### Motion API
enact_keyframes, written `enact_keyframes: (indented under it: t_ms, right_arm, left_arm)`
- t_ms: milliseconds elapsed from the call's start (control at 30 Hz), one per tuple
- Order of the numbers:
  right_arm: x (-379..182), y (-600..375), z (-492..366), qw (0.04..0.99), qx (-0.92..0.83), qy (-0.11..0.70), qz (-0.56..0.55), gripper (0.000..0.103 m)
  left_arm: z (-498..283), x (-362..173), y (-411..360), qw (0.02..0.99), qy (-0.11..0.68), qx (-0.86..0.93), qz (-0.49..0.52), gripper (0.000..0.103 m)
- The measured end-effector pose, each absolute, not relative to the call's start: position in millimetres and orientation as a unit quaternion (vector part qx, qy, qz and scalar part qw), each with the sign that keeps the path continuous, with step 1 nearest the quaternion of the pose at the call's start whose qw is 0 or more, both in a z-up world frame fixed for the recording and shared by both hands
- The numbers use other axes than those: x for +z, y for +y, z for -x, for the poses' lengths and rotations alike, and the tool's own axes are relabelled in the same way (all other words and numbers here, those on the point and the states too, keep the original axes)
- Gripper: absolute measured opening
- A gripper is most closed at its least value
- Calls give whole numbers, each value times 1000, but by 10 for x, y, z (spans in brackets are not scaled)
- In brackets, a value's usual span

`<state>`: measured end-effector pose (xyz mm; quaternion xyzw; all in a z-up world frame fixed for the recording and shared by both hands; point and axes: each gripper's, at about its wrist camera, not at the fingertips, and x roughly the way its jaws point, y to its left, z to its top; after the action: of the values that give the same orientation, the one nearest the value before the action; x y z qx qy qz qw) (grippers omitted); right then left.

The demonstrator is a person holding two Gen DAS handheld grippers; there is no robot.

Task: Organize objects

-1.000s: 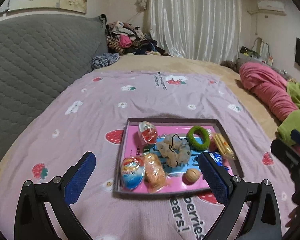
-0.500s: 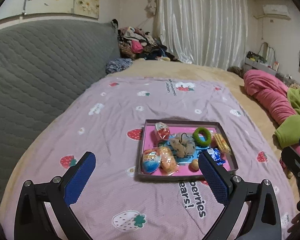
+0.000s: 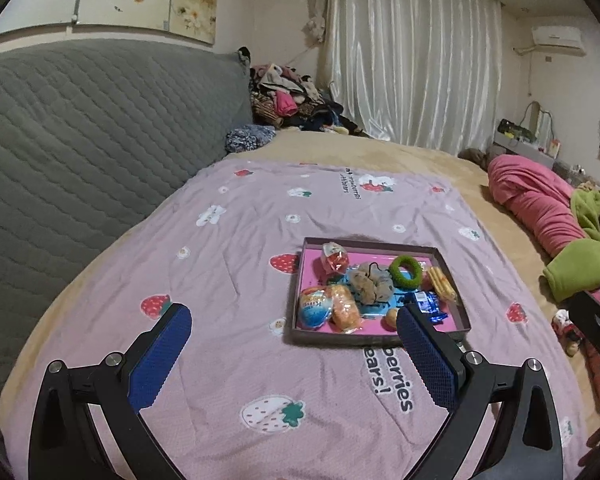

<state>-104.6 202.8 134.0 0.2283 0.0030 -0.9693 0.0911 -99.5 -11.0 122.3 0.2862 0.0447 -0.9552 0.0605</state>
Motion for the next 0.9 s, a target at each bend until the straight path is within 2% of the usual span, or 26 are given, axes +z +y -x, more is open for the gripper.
enact_keyframes:
  t_ms: [200,433,900]
  right_arm:
    - [1209,2012,976,91,-966,4,-243,102]
    - [885,2016,898,92,-963,11,-255,102]
    - [403,2105,781,82,-959,17,-271,102]
  left_arm:
    - [889,1065,-48,60,14,-952,-301,102]
    - [809,823,-92,36,42,-947,-316,102]
    - [642,563,5,41,21,-948,-314,102]
